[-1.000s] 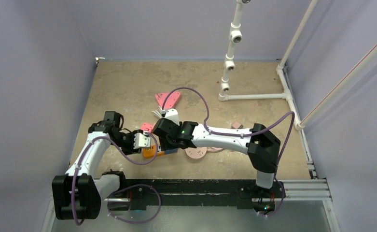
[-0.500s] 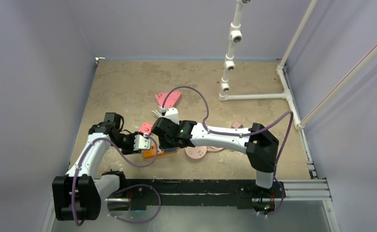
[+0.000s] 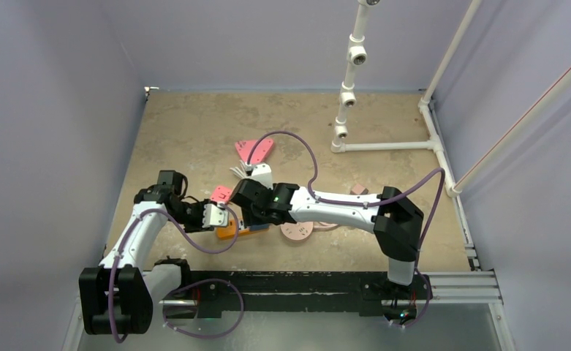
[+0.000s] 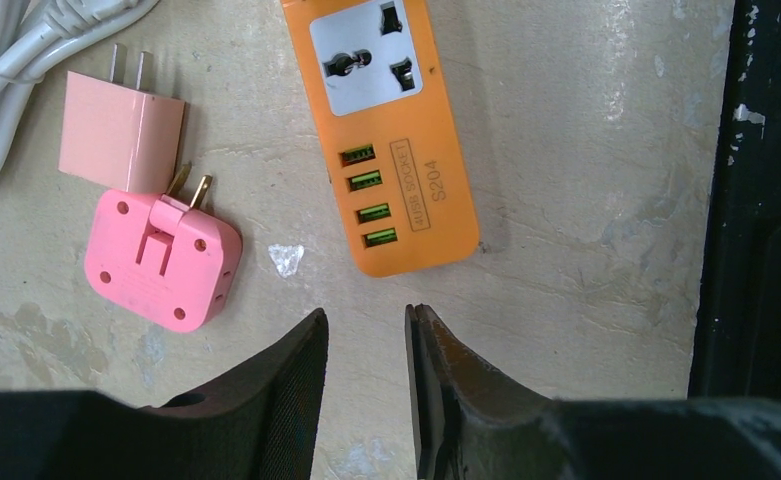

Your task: Insert the plug

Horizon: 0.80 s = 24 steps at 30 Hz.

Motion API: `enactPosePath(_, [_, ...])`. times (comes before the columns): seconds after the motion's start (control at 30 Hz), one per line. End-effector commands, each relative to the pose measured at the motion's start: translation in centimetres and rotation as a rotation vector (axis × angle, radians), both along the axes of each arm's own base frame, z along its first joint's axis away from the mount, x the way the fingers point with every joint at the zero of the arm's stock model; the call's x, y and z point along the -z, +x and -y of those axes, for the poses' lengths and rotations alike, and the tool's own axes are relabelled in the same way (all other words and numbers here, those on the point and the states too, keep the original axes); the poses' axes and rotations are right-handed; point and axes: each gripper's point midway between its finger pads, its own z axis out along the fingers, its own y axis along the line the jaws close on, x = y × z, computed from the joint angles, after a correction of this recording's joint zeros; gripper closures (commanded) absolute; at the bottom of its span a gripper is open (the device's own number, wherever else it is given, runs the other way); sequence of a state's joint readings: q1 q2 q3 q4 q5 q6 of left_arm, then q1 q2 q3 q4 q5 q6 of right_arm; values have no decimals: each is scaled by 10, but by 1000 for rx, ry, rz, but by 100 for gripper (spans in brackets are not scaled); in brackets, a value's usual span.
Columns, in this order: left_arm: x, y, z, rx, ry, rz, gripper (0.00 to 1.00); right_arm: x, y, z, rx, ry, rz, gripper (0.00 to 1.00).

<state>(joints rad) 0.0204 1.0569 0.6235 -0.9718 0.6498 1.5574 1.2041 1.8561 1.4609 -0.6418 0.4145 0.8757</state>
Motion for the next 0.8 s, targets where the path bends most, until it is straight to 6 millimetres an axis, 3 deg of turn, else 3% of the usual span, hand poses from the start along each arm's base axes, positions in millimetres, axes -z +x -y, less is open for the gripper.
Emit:
enactPosePath(0.0, [-3,2,5,25,-28,34,67,-22,4,8,42,40,46,100])
enactPosePath(0.3, [-4,3,4,26,-28,38,67,-24,7,7,47,40,59,100])
enactPosePath(0.77, [-2,2,5,33,-32,45,69,3,2,10,45,-14,31,100])
